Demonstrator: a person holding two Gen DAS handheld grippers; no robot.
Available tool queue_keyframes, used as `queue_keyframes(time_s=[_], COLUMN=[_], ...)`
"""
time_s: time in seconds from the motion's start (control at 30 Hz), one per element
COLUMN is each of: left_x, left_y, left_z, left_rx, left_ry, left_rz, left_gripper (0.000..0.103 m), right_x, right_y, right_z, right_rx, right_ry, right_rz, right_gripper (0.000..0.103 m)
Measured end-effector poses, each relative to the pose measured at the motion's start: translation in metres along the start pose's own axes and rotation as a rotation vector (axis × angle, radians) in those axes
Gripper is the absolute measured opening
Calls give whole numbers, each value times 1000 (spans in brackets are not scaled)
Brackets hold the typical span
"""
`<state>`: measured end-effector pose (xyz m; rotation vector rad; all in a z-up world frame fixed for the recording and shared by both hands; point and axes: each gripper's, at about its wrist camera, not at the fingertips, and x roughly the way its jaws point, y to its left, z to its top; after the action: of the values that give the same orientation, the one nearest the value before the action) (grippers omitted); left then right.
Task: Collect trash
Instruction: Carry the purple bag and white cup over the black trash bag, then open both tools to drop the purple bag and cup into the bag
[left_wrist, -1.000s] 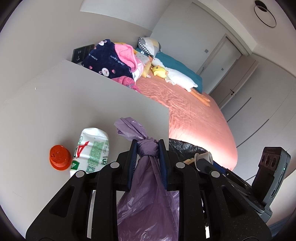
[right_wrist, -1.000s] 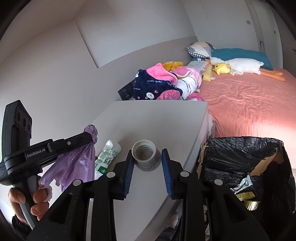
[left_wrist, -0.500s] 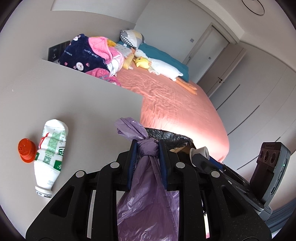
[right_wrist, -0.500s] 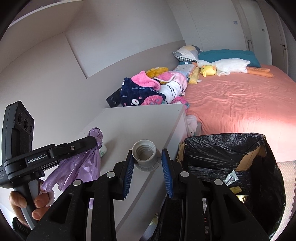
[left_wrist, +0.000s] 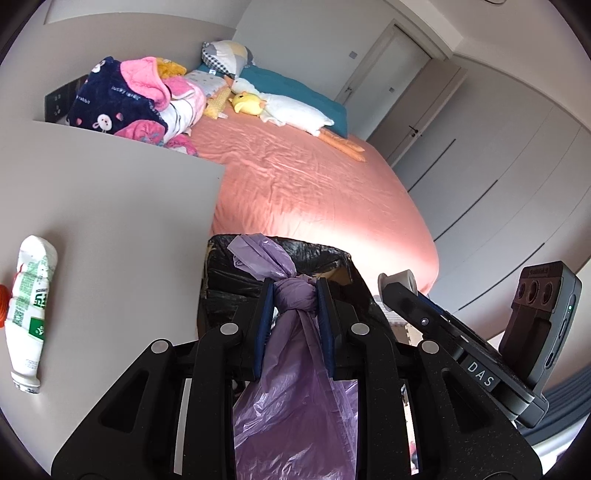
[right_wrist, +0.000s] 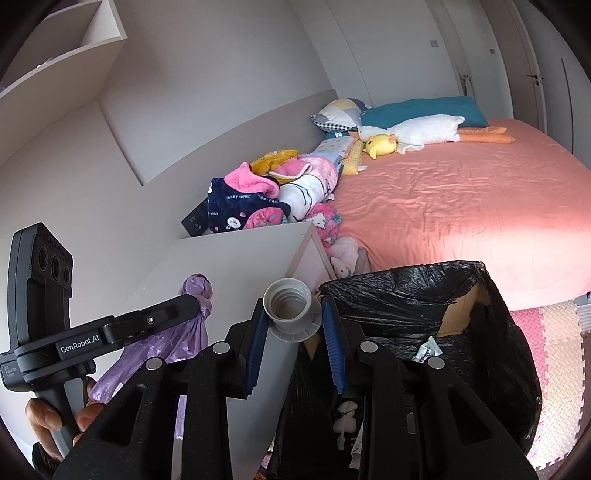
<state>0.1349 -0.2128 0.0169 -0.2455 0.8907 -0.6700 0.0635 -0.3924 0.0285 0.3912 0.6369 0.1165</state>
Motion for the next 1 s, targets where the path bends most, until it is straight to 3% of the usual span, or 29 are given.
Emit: queue_keyframes(time_s=[0.47,0.63,0.7,0.73,0.77,0.83,0.9,1.0], left_x=[37,52,59,61,60,57,56,55], left_y=[-31,-38,-40,-39,-39,-41,-39,-33], left_z=[-3,-7,-7,-7,-7,-7,-7,-7], left_rx=[56,61,50,41,39,57,61,40], left_ry=[81,133,166,173,158,129,121,121], left_rz=[-58,-109,-134,-122,-107,-67,-30,-32], left_gripper=[22,24,51,87,97,97,97,97], right_x=[-16,-24,-30,-33,-37,-43,-46,-45], right_y=[-43,-58,-65,-68,-72,-76,-81,-87], right_z=[2,3,5,5,5,5,5,5], right_rx=[77,110,137,150,163,180,201,223], right_ry=[-29,-47,-69,-80,-101,-144,-161,-160], right_rz=[-55,-71,-95,-108,-133,-195,-215,-223], right_gripper=[32,32,35,46,52,67,72,75])
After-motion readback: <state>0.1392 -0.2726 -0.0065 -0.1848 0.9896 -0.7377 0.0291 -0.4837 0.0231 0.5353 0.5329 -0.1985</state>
